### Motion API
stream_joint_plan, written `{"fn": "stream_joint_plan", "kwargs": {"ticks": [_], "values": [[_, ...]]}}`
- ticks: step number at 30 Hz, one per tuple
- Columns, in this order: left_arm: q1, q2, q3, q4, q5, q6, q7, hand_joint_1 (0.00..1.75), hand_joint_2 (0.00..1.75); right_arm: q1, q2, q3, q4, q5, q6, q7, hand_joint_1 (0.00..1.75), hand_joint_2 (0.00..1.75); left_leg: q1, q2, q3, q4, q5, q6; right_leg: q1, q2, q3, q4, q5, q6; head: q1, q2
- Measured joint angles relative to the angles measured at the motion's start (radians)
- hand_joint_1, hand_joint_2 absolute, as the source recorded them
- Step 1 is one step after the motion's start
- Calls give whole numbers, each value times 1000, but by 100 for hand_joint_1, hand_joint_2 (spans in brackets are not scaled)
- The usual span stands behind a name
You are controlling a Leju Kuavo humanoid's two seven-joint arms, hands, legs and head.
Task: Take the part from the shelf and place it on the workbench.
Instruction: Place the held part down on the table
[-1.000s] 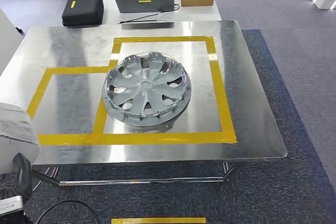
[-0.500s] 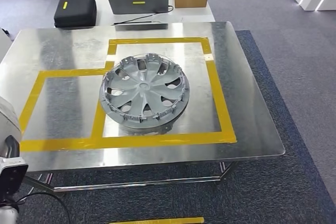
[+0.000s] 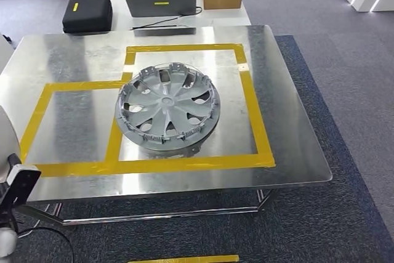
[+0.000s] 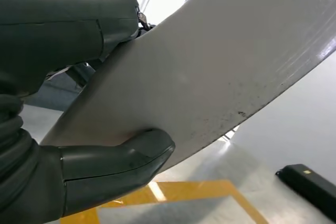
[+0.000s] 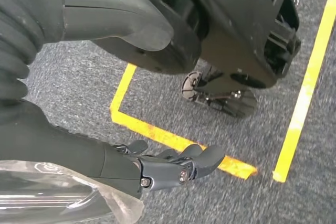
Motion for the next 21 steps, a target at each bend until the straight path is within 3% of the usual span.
{"fn": "stream_joint_plan", "kwargs": {"ticks": [5, 10, 16, 21], "values": [[-132, 93, -24, 218, -201, 4, 84, 175, 175, -17, 0, 21, -3, 15, 19, 12, 0, 175, 3, 0, 0, -1, 3, -2, 3, 1, -1, 1, 2, -2, 0, 0], [-267, 148, -99, 413, -348, 3, 171, 175, 175, -31, 0, 38, -8, 23, 32, 19, 0, 175, 4, 0, -2, -1, 4, -2, 3, 0, -2, 2, 3, -3, 0, 0], [-371, 161, -178, 567, -426, 22, 191, 175, 175, -34, 0, 52, -8, 27, 35, 31, 0, 175, 3, 0, -2, -1, 4, -2, 2, 0, -2, 2, 3, -3, 0, 0], [-443, 142, -280, 644, -542, 39, 209, 175, 175, -37, 0, 64, -9, 38, 43, 40, 0, 175, 2, -1, -3, -1, 4, -2, 2, 0, -3, 1, 3, -2, 0, 0]]}}
